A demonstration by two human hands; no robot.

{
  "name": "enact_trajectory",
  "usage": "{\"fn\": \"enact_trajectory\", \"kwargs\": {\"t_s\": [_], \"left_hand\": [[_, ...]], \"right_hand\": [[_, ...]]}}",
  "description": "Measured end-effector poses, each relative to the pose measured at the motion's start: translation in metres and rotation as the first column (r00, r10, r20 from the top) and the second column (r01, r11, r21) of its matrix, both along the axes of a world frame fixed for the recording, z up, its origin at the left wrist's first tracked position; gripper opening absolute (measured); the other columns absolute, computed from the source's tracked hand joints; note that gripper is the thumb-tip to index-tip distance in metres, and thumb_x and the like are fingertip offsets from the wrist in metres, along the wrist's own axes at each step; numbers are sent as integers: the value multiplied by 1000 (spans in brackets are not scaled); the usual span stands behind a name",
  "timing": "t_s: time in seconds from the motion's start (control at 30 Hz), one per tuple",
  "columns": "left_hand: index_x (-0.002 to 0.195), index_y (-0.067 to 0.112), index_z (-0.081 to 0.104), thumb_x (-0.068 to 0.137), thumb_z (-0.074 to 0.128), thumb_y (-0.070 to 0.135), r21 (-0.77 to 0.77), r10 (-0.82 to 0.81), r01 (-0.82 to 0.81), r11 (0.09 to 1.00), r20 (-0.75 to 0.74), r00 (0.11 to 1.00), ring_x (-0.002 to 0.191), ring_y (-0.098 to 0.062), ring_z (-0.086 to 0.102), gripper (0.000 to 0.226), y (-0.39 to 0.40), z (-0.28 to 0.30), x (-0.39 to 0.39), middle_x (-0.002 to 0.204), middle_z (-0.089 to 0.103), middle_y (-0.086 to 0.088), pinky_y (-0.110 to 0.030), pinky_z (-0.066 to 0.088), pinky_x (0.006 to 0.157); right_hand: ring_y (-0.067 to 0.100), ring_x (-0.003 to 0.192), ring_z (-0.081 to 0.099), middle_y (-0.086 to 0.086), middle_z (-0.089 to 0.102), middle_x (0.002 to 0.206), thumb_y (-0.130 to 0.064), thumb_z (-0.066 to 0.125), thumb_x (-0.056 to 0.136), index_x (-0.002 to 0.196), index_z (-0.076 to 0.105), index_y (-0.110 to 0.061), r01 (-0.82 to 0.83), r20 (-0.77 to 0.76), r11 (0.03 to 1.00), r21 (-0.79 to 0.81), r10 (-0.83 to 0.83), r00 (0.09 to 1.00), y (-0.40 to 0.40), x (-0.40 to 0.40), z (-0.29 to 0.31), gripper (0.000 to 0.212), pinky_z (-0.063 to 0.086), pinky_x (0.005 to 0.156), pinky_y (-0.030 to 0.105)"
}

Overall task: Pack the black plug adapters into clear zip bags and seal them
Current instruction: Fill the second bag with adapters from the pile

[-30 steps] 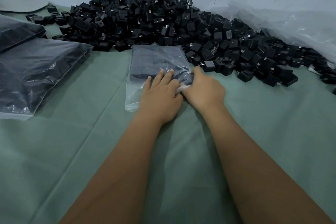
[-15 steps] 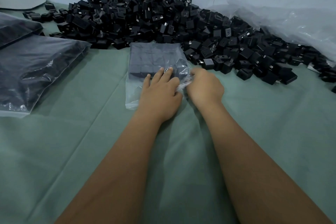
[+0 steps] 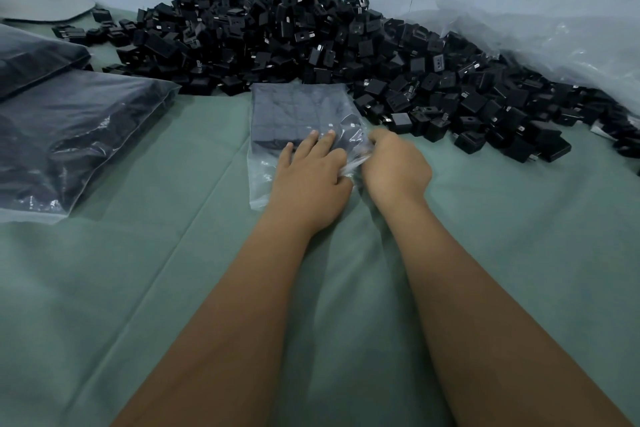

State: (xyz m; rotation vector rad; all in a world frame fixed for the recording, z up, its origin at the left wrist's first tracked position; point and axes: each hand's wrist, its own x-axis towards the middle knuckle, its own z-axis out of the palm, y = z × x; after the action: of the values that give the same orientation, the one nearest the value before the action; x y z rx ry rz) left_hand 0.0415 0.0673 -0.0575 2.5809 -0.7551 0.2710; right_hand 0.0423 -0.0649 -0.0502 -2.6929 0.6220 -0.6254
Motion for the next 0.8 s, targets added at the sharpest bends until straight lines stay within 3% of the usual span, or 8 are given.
{"fn": "enact_trajectory", "kwargs": {"t_s": [0.1, 0.17, 0.23, 0.3, 0.4, 0.57, 0.67, 0.8], "left_hand": [[90, 22, 37, 93, 41, 22, -10, 2, -2, 1000, -3, 1000, 151, -17, 7, 6, 1, 0, -1, 162, 21, 2, -45, 4, 121], [90, 22, 37, 93, 42, 22, -21, 4, -4, 1000, -4, 1000, 150, -17, 8, 6, 2, 1, -2, 162, 22, 2, -43, 3, 121], [89, 21, 39, 92, 43, 22, -21, 4, -4, 1000, -1, 1000, 150, -17, 8, 5, 3, 1, -3, 161, 23, 2, -42, 4, 121], [87, 20, 40, 90, 46, 21, -44, 12, -11, 999, 14, 1000, 150, -19, 10, 7, 4, 2, -4, 161, 23, -2, -42, 7, 121], [89, 17, 49, 85, 54, 23, -103, 82, -74, 992, 77, 994, 143, -26, 21, 9, 4, 3, -5, 155, 30, -10, -41, 20, 113], [96, 17, 56, 85, 57, 29, -99, 144, -132, 986, 123, 982, 121, -25, 32, 16, 5, 2, -6, 130, 43, -3, -35, 25, 98], [94, 19, 55, 86, 55, 31, -82, 145, -135, 987, 121, 982, 115, -24, 35, 15, 5, 3, -5, 123, 45, -1, -34, 26, 94], [90, 18, 52, 86, 55, 30, -100, 158, -144, 985, 157, 975, 102, -22, 39, 13, 4, 6, -5, 108, 48, 2, -33, 28, 84]], "right_hand": [[21, 70, 44, -7, 48, 67, -27, 51, 92, 104, 57, -27, -31, 2, 999, 39, 31, 1000, -1, -1, 1, 14, 24, 51, 28], [20, 73, 46, -9, 46, 72, -35, 55, 91, 120, 51, -27, -101, 60, 989, 110, 95, 994, -4, -6, 1, 29, 29, 52, 30], [20, 87, 50, -5, 50, 93, -14, 59, 84, 128, 49, -29, -196, 167, 974, 113, 176, 970, -7, -12, 2, 48, 42, 62, 32], [20, 101, 47, -6, 46, 106, 3, 56, 74, 119, 58, -26, -284, 241, 956, 66, 261, 935, -10, -18, 2, 53, 46, 74, 33], [16, 98, 51, -9, 53, 102, 10, 51, 70, 99, 65, -20, -362, 268, 928, 91, 327, 906, -8, -20, 2, 44, 46, 74, 32], [11, 102, 56, -6, 59, 117, 11, 46, 74, 114, 67, -21, -405, 244, 873, 270, 345, 906, -10, -15, 1, 55, 48, 87, 28], [0, 89, 53, -11, 56, 111, 10, 46, 72, 111, 67, -22, -372, 301, 879, 298, 284, 910, -10, -18, 2, 54, 45, 76, 17], [13, 80, 56, -7, 59, 89, 7, 47, 68, 79, 66, -16, -389, 358, 887, 251, 288, 888, -8, -22, 3, 32, 51, 70, 36]]}}
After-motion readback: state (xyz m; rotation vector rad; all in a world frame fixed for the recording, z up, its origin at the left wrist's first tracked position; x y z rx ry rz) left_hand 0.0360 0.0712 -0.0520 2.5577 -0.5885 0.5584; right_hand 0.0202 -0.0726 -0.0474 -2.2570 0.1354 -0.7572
